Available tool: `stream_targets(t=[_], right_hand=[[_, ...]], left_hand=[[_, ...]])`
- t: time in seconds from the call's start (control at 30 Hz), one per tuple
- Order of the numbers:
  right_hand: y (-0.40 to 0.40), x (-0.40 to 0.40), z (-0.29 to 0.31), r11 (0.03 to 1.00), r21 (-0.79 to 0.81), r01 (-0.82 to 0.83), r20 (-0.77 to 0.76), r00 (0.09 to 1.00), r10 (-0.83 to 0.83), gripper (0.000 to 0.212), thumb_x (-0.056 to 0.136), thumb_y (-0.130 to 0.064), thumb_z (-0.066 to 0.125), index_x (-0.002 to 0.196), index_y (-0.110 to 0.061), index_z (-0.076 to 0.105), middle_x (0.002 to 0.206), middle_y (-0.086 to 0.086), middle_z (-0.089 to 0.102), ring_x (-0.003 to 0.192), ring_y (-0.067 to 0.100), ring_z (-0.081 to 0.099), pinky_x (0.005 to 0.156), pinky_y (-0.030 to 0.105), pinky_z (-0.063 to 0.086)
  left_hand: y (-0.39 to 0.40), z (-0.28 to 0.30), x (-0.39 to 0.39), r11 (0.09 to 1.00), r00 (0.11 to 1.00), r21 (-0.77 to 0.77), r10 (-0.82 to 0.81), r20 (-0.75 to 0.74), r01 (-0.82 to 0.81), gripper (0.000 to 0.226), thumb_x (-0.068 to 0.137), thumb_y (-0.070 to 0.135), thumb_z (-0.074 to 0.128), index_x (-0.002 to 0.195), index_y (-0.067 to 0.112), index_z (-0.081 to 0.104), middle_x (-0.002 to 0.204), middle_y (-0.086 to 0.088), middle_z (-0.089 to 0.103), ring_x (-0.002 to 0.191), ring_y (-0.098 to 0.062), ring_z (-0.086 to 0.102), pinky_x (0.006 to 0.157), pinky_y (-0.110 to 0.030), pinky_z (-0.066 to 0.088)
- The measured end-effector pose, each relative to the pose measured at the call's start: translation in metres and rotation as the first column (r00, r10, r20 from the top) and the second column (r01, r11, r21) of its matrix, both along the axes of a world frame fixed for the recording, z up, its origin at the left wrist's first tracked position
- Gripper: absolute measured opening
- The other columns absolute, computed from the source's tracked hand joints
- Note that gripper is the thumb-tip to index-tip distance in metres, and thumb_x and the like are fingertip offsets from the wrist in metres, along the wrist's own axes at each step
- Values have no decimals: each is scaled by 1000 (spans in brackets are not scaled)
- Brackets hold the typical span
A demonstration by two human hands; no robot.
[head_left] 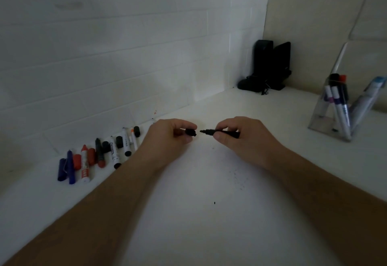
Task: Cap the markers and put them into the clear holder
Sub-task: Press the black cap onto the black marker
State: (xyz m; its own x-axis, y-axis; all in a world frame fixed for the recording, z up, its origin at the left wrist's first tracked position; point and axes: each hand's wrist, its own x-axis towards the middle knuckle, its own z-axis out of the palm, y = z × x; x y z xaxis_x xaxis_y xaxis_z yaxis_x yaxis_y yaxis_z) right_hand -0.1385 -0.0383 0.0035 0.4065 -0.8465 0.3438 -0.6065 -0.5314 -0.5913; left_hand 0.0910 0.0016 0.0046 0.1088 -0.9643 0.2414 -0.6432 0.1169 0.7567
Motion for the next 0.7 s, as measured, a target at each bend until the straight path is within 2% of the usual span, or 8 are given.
stream_targets(t=[0.13, 0.2, 0.3, 0.47, 0.57, 0.7], right_hand=[[-2, 1, -4, 999, -49, -20, -41, 999, 18, 13, 91, -54, 61, 96, -45, 68, 85, -11, 63, 85, 4, 58, 82, 35, 52], [-2, 2, -5, 997, -76, -14, -65, 998, 10, 15, 92, -54, 60, 97, -44, 69, 83, -11, 61, 83, 5, 57, 80, 34, 51], [-3, 3, -7, 990, -140, 4, -133, 991, -23, 19, 92, -56, 58, 100, -42, 69, 81, -10, 57, 80, 5, 55, 76, 32, 50], [-3, 6, -8, 979, -205, 2, -149, 988, -33, 15, 92, -48, 65, 102, -38, 72, 85, -8, 53, 78, 12, 56, 72, 34, 50], [-2, 7, -8, 971, -238, 4, -168, 985, -45, 16, 92, -45, 66, 104, -36, 73, 88, -7, 54, 79, 15, 57, 71, 34, 50], [-3, 8, -9, 968, -251, 20, -158, 986, -61, 16, 93, -44, 65, 104, -35, 72, 89, -7, 53, 79, 15, 55, 71, 33, 49]], left_hand=[[0, 1, -1, 1000, 997, -21, -20, 68, 21, 29, 85, 17, 77, 104, 39, 75, 90, 19, 73, 81, 9, 64, 72, -6, 44], [0, 2, -2, 999, 994, -37, -34, 105, 38, 28, 84, 18, 78, 103, 39, 76, 90, 23, 70, 84, 8, 63, 74, -6, 42], [0, 2, -5, 996, 979, -51, -62, 194, 73, 27, 84, 21, 78, 106, 37, 76, 91, 23, 68, 89, 5, 61, 78, -10, 40], [1, 1, -11, 992, 941, -79, -63, 333, 94, 28, 88, 27, 73, 114, 37, 74, 99, 16, 66, 95, -4, 58, 83, -10, 38], [4, 3, -13, 989, 931, -86, -81, 355, 118, 23, 89, 27, 71, 109, 37, 75, 95, 13, 70, 90, -5, 60, 84, -20, 45], [6, 3, -15, 987, 925, -69, -112, 363, 146, 20, 93, 31, 63, 109, 38, 74, 90, 15, 71, 83, -1, 61, 77, -13, 45]])
